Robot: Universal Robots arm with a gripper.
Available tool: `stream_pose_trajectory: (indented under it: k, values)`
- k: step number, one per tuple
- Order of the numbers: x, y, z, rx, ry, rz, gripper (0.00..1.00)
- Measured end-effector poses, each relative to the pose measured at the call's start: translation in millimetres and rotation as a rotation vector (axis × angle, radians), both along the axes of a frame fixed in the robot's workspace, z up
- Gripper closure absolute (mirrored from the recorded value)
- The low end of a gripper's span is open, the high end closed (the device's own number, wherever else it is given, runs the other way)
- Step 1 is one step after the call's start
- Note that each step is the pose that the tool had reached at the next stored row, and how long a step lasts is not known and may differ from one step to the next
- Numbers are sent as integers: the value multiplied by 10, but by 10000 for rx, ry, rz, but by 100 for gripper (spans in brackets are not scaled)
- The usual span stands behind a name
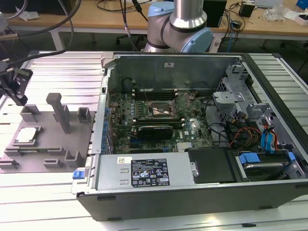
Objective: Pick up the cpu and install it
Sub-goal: 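Pick up the cpu and move it towards the insertion slot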
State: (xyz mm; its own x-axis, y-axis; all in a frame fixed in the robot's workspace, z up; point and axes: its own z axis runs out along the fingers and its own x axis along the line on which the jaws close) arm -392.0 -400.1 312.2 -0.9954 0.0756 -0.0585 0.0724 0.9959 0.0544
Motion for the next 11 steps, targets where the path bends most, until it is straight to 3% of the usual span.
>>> stream_pose_trajectory:
  k: [11]
  values:
    - [-29, 0, -15, 0, 1, 0, 89]
